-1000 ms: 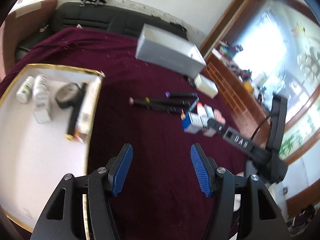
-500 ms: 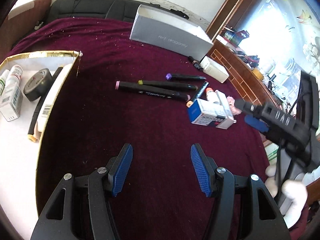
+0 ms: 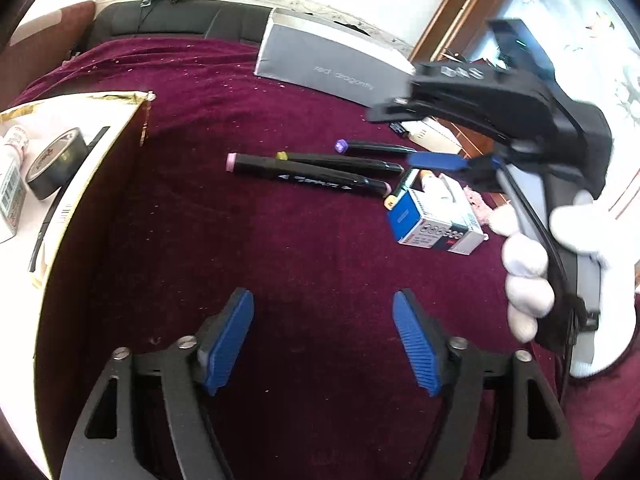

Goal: Organize objects
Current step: 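Move the left tool to the pink-capped black marker while the right tool approaches the white-green medicine box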

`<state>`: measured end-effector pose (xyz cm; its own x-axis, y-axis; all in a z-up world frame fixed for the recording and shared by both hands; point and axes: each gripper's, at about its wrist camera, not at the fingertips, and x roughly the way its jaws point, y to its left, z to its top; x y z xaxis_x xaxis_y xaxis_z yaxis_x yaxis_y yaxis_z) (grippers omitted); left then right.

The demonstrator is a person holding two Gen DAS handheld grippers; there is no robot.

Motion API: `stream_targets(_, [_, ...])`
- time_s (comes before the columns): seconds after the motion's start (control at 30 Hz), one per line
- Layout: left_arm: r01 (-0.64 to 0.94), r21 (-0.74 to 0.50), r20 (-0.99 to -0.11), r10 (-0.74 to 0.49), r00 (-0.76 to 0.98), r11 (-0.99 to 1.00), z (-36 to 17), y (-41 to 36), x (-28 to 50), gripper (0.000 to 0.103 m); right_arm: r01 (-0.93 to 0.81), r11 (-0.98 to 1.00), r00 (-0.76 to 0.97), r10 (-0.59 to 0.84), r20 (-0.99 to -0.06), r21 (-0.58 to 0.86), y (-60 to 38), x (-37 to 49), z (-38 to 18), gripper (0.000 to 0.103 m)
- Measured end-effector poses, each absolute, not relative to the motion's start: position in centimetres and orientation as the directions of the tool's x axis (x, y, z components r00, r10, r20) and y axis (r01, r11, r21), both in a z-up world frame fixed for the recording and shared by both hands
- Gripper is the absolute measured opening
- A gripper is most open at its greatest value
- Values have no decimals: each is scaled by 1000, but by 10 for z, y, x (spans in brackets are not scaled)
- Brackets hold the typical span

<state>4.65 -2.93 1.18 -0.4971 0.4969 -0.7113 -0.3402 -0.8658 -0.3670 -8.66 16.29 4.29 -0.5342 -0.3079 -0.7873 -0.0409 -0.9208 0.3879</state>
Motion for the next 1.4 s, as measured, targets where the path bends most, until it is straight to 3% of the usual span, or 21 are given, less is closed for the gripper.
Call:
stream_targets(0.2, [-359,-381,-703,519,-486,-852,12,-27,46,79,-26,-861,-405,-455,-793,508,143,-94,21,67])
stream_targets(0.43, [-363,-397,-696,534,-480,-843,12,-27,45,81,-24,-903,-338,-396,-854,428,123,-107,11,68])
stream_targets(0.53, [-374,-445,-673,579,-460,-814,11,-30,41,92,-8,-904,-319,-402,-858,427,118,-103,14,68])
stream_targets(0.57, [-387,-472,-655,609,-447,-792,11,-31,40,97,-10,-895,-312,-421,-852,446,119,-101,15,68])
stream_targets(0.73, [-384,-494,-648,624,-436,-780,10,-32,38,97,23,-793,-139,-606,-783,609,120,-95,1,74])
stream_targets(0.87, [-366,-531,-632,645,-430,-764,9,-40,36,96,51,-679,-72,-734,-676,732,121,-78,3,74])
stream_targets(0.97, [-366,-535,-628,649,-430,-761,8,-42,36,96,78,-697,-160,-714,-681,713,136,-57,24,74])
stream_targets(1.2, [-384,-480,-652,614,-445,-789,8,-34,39,97,79,-823,-490,-524,-697,563,193,19,80,74])
stream_targets(1.4, [-323,-465,-672,566,-477,-824,23,-49,49,97,-23,-866,-668,-359,-652,500,221,51,77,74])
